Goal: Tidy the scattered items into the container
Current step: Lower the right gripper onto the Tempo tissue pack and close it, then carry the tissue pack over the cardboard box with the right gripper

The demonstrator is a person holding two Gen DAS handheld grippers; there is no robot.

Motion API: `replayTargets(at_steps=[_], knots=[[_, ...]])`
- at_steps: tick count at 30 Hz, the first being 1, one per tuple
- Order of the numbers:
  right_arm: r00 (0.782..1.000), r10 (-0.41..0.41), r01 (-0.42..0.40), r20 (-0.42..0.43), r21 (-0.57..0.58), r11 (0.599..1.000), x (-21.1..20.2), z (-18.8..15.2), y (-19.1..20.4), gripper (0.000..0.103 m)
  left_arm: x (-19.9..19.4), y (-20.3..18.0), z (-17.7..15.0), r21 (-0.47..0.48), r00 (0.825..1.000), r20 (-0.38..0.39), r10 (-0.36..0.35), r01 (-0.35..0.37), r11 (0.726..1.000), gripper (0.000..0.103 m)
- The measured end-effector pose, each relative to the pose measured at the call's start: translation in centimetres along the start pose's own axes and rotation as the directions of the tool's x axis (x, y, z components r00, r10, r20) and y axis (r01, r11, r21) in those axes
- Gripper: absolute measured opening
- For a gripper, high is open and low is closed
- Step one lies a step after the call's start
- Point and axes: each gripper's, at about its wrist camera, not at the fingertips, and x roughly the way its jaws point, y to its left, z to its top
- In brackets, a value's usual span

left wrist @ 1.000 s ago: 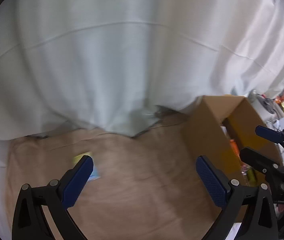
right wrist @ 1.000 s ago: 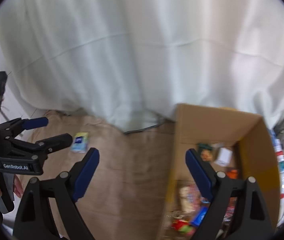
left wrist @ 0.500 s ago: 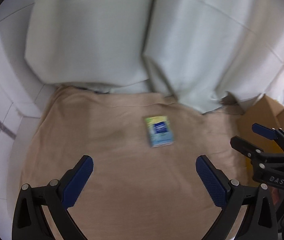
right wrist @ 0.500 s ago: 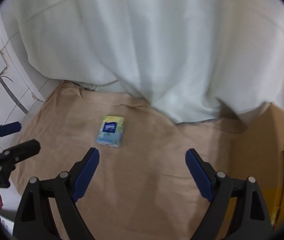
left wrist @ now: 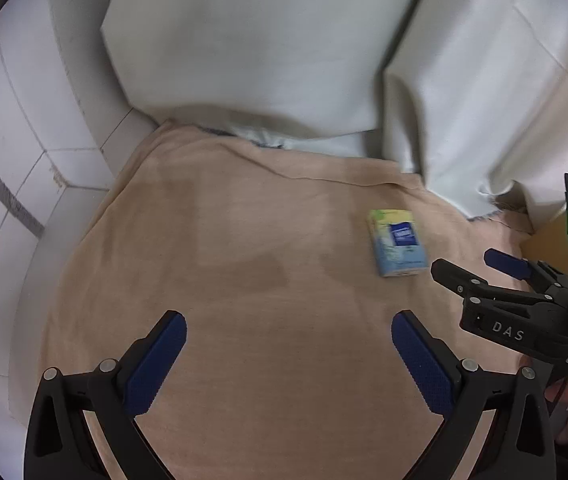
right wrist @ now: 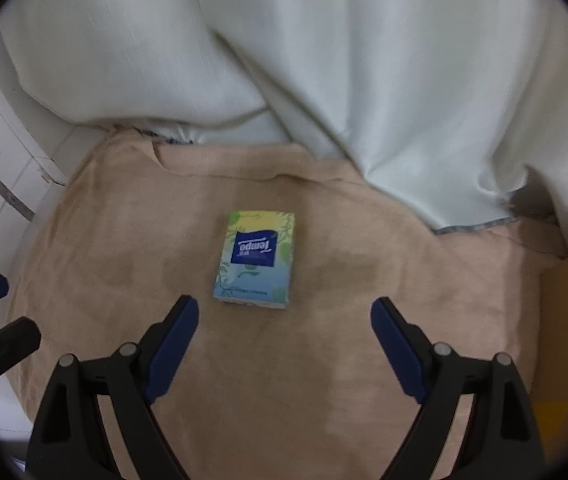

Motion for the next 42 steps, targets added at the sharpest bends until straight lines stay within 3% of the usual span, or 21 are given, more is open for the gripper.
replayTargets(at_steps=[9,18,19,21,22,26,34,42], knots=[[1.0,0.0,0.0,-0.011,0.02,1.0,3.4,0.4,1.2,0.091,4.2,2.0,0.4,-0.026,1.0,-0.016,0.007,-0.008,1.0,0.103],[1.0,0.017,-0.017,-0.023,0.028,0.999,5.3,0.3,2.0,0.091,5.4,3.2,0.2,-0.019,0.999,-0.03,0.024,-0.025,1.0,0.103],[1.0,0.008,-0.008,-0.021,0.031,0.999,5.4,0.2,2.0,0.089,5.3,3.3,0.1,-0.02,0.999,-0.031,0.027,-0.028,0.999,0.103],[1.0,0.009,-0.008,-0.016,0.042,0.999,5.4,0.3,1.9,0.071,5.2,3.4,0.0,-0.022,0.999,-0.03,0.027,-0.028,0.999,0.103],[1.0,0.008,-0.008,-0.019,0.04,0.999,5.6,0.3,2.0,0.057,5.1,3.4,0.0,-0.022,0.999,-0.031,0.027,-0.027,0.999,0.103],[0.999,0.033,-0.033,-0.016,0.01,0.999,5.4,0.5,2.2,0.056,4.7,3.4,0.0,-0.019,0.999,-0.032,0.03,-0.03,0.999,0.103],[0.995,0.056,-0.055,0.08,-0.012,0.998,-1.5,0.4,1.0,0.056,1.8,0.6,1.0,0.015,1.0,-0.005,0.01,-0.01,1.0,0.103],[0.98,0.023,-0.03,0.199,0.033,0.999,-12.5,-0.9,-4.8,0.057,-3.9,-7.4,2.3,0.086,0.998,0.054,-0.04,0.036,0.996,0.103]])
